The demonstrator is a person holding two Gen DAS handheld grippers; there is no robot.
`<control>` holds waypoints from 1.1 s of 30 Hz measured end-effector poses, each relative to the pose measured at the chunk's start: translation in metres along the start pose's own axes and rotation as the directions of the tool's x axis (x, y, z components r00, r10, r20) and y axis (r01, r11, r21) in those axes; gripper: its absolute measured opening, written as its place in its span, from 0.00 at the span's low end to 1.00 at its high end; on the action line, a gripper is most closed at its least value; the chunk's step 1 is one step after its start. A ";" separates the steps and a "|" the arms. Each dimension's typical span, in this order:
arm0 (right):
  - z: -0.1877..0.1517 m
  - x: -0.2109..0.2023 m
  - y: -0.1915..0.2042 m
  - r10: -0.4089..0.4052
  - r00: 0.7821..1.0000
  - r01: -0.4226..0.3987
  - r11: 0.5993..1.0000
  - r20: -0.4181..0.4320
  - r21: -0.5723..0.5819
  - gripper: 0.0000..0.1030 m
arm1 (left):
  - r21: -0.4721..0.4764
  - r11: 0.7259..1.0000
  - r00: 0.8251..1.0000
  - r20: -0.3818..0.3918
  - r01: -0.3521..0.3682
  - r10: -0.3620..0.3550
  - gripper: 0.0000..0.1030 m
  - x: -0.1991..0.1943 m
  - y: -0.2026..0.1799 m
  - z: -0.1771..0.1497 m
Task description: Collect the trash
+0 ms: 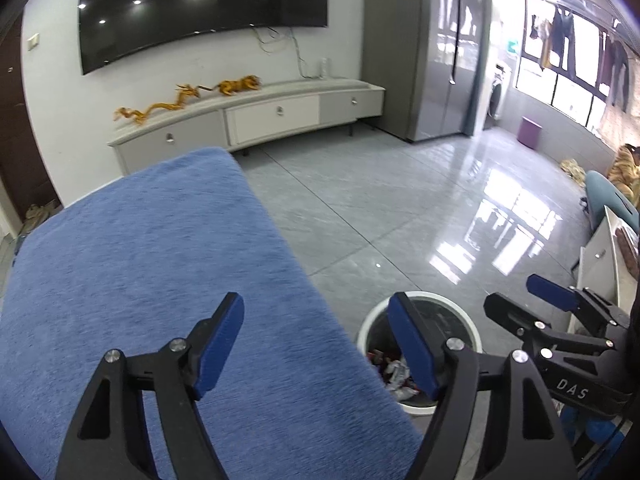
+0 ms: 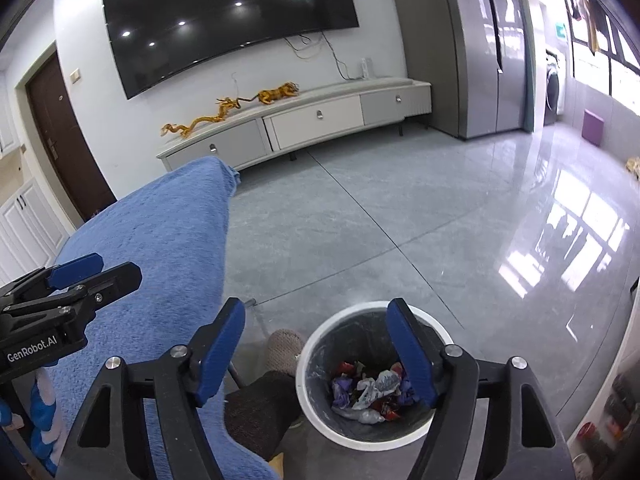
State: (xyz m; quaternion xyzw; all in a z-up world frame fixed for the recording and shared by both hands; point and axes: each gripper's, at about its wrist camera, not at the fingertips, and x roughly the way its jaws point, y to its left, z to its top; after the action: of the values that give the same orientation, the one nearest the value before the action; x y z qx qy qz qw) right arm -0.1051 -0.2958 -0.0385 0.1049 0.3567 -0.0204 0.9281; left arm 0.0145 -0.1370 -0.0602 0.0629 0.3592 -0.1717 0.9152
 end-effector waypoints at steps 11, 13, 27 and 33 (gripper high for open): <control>0.003 -0.014 0.034 -0.073 0.995 0.077 0.996 0.071 -0.051 0.90 | -0.051 0.997 0.995 0.071 -0.065 0.069 0.72 -0.027 0.035 -0.007; 0.005 -0.016 0.038 -0.086 0.993 0.091 0.994 0.085 -0.057 0.94 | -0.054 0.996 0.993 0.081 -0.076 0.080 0.72 -0.031 0.040 -0.009; 0.007 -0.026 0.069 -0.139 0.974 0.158 0.983 0.181 -0.094 1.00 | -0.105 0.987 0.976 0.173 -0.119 0.136 0.72 -0.049 0.067 -0.010; 0.010 -0.027 0.077 -0.136 0.969 0.160 0.982 0.208 -0.102 1.00 | -0.126 0.982 0.968 0.192 -0.138 0.160 0.80 -0.049 0.074 -0.010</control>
State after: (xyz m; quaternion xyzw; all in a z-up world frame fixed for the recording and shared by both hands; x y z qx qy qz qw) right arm -0.1106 -0.2240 0.0004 0.0202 0.2690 -0.0791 0.9597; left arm 0.0012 -0.0520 -0.0348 0.0206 0.2679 -0.0874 0.9593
